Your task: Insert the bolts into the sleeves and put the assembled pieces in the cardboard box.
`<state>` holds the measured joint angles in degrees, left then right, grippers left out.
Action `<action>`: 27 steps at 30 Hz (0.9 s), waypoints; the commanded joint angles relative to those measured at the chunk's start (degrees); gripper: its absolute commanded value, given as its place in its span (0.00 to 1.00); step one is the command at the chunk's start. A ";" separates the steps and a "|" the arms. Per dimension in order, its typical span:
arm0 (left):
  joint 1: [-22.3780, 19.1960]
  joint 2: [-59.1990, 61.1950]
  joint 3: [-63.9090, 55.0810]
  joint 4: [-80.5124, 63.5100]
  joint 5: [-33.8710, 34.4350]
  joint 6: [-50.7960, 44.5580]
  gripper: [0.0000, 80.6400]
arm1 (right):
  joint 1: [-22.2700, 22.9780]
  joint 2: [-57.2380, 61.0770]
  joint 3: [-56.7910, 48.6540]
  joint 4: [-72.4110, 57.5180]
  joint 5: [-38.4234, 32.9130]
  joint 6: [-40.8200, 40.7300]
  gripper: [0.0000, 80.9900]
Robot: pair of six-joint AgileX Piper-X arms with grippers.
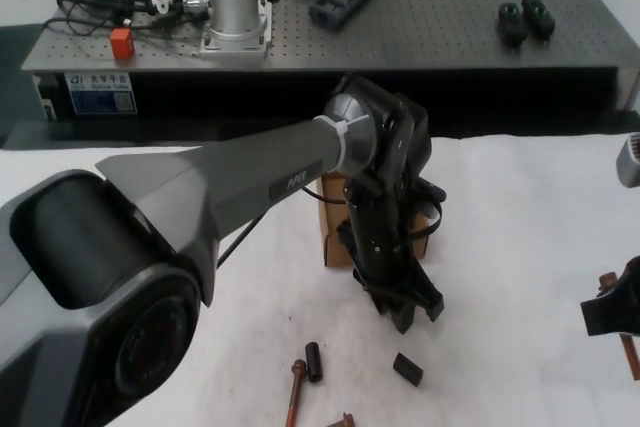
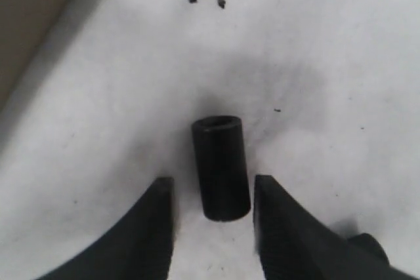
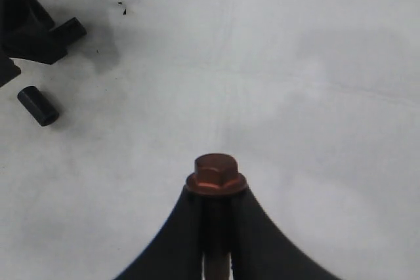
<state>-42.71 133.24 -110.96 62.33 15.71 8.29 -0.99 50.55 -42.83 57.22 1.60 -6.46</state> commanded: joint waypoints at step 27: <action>1.05 -13.08 3.19 -3.21 3.18 0.43 0.01 | -0.19 -0.70 -0.15 -7.38 -16.15 5.50 0.01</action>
<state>-42.49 127.16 -108.64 60.25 17.45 8.29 -0.99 50.14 -42.83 50.43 -13.21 -0.91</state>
